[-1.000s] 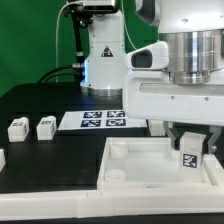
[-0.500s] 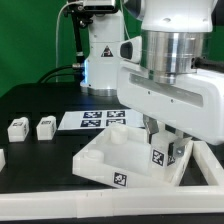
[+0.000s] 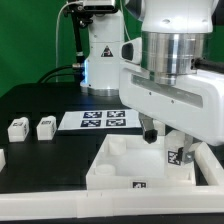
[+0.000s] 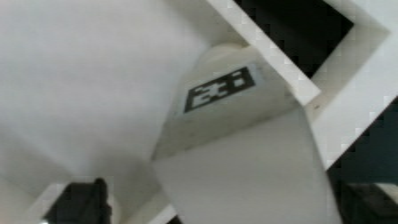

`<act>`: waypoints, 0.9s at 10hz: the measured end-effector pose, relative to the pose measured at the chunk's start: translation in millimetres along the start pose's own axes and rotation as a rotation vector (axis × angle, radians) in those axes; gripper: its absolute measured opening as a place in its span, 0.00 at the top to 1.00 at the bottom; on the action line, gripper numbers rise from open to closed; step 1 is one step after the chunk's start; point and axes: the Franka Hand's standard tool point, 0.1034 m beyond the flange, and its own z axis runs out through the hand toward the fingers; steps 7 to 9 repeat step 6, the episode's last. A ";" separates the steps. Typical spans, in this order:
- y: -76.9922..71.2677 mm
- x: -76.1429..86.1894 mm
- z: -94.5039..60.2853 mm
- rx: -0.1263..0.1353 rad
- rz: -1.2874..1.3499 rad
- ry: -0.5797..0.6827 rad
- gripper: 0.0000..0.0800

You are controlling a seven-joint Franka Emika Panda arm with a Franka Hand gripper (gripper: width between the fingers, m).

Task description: Assemble one leg

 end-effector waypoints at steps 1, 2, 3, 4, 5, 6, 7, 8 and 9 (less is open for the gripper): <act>0.0 -0.1 0.1 0.000 0.000 0.000 0.19; 0.0 -0.1 0.1 0.000 0.000 0.000 0.19; 0.0 -0.2 0.1 0.000 0.000 0.000 0.19; -1.3 -1.4 -1.3 0.003 0.002 -0.001 0.19; -7.2 -6.8 -12.6 0.024 0.008 -0.007 0.19; -9.3 -9.6 -18.8 0.034 0.006 -0.009 0.19; -9.3 -9.6 -18.8 0.034 0.006 -0.009 0.19; -9.3 -9.6 -18.8 0.034 0.006 -0.009 0.19; -9.3 -9.6 -18.8 0.034 0.006 -0.009 0.19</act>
Offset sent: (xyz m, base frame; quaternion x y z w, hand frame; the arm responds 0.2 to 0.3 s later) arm 0.0000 0.0000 0.0000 0.0000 0.0000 0.0000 1.0000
